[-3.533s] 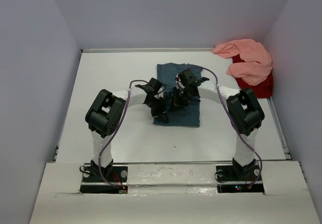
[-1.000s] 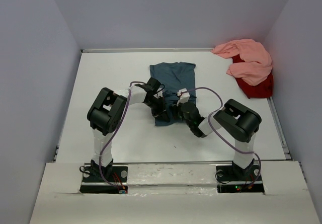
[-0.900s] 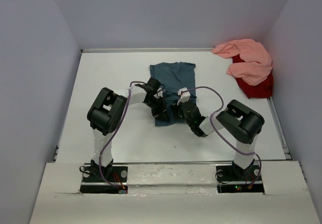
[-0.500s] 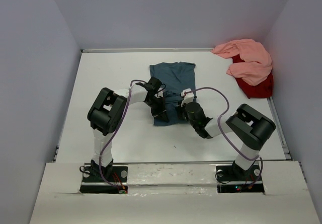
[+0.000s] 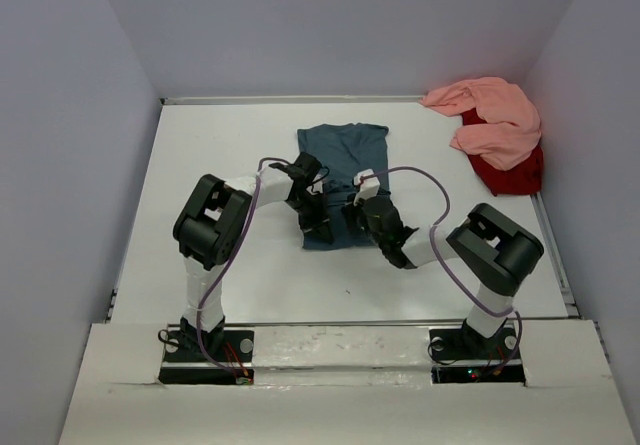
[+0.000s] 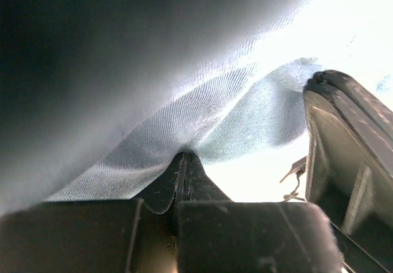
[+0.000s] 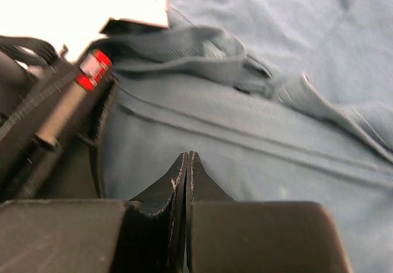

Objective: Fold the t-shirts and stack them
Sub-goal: Grab one side of the 2/3 rectangular tshirt with both arms

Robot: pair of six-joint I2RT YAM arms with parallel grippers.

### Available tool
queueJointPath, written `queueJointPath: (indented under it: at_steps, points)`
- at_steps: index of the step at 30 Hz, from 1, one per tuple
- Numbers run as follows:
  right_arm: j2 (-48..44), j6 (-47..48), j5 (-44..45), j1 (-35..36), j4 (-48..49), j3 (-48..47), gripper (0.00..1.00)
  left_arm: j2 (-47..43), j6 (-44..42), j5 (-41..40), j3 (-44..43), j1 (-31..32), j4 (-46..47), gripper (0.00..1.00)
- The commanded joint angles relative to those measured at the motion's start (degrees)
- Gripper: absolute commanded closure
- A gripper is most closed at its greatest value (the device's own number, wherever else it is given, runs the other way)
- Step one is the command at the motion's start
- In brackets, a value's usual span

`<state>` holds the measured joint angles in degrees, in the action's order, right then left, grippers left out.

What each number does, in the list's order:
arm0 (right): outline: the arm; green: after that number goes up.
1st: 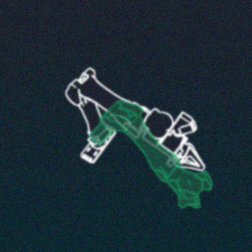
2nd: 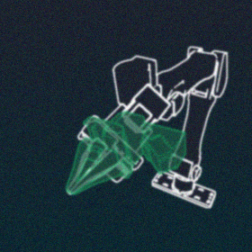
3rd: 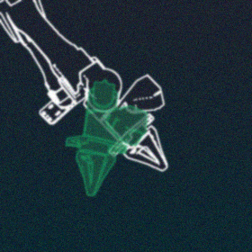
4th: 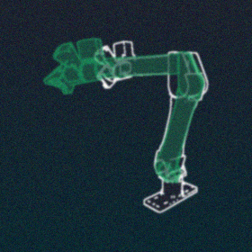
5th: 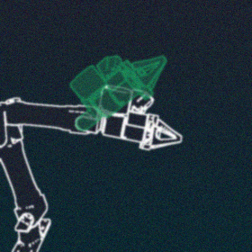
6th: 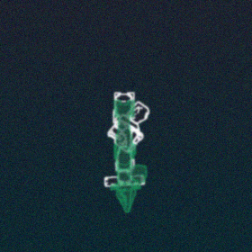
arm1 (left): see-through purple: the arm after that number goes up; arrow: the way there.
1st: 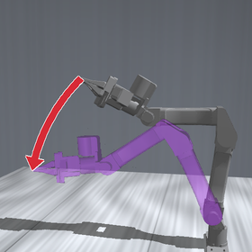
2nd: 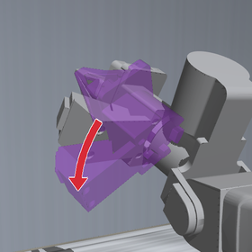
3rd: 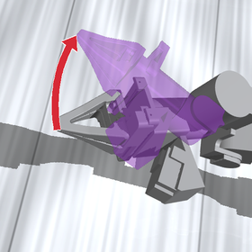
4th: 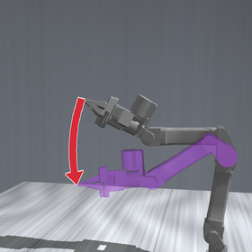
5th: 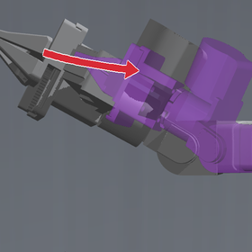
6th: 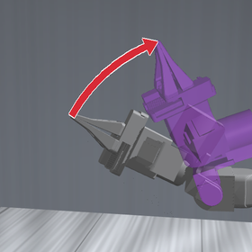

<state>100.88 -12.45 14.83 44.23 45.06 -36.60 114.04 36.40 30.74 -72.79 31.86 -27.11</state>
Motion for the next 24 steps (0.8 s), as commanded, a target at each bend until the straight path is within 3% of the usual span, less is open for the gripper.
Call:
queueJointPath:
  at_steps: [1,24]
  points:
    - [0.9,-0.2,-1.0,-0.1,0.7,-3.1,1.0,-1.0,-2.7,-6.7,0.8,-0.4,-4.6,1.0]
    - [7.8,-0.6,-4.5,-0.1,1.5,-10.1,1.0,-2.4,-3.0,-7.8,2.0,-0.5,-4.9,1.0]
